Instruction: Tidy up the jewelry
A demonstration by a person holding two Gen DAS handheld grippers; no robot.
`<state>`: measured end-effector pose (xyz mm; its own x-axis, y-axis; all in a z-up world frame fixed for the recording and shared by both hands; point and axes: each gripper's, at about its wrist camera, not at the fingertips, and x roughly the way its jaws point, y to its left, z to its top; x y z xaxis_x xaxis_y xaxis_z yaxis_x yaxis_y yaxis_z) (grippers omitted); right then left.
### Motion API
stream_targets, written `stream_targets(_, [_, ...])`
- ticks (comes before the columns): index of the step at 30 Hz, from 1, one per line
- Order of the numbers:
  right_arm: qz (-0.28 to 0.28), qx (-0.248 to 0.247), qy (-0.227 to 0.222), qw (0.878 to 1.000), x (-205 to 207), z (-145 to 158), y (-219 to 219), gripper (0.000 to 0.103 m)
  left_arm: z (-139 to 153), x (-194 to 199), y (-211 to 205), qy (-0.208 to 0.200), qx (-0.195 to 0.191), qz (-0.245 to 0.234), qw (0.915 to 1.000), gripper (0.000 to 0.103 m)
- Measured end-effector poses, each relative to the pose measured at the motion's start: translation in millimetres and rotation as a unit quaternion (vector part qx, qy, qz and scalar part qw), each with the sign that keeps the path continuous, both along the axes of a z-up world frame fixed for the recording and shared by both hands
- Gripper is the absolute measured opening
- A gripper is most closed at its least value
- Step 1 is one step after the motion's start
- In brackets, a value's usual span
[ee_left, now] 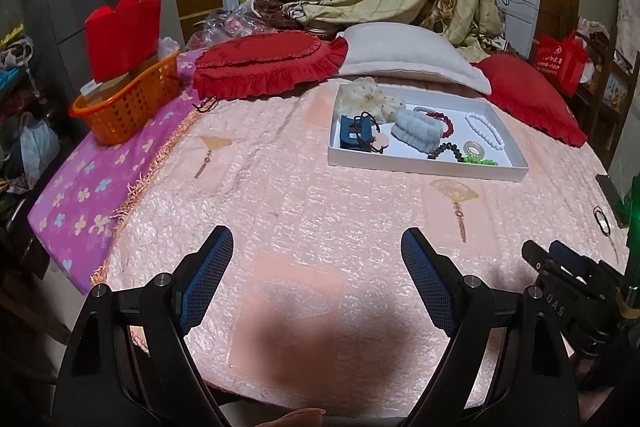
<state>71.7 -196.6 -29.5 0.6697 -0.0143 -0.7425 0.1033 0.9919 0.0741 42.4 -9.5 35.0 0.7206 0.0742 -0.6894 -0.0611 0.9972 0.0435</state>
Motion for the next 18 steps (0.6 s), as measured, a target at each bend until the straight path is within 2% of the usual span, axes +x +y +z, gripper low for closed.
stream_targets(7, [-0.005, -0.003, 0.003, 1.000, 3.6, -1.6, -3.5, 0.039, -0.9, 1.9, -0.9, 0.002, 0.000, -0.003, 1.0000, 0.086])
stream_targets(12, [0.001, -0.008, 0.007, 1.000, 5.0, -5.3, 0.3, 0.039, 0.6, 0.6, 2.1, -0.008, -0.022, -0.004, 0.9997, 0.086])
stream_targets(15, [-0.001, -0.003, 0.007, 1.000, 3.4, -3.4, 1.0, 0.039, 4.1, -1.1, 0.4, -0.012, -0.017, -0.009, 0.9997, 0.086])
stream_targets(18, [0.000, -0.021, -0.004, 1.000, -0.3, 2.0, 3.6, 0.039, 3.4, -3.4, -1.8, -0.019, -0.014, -0.013, 0.9996, 0.086])
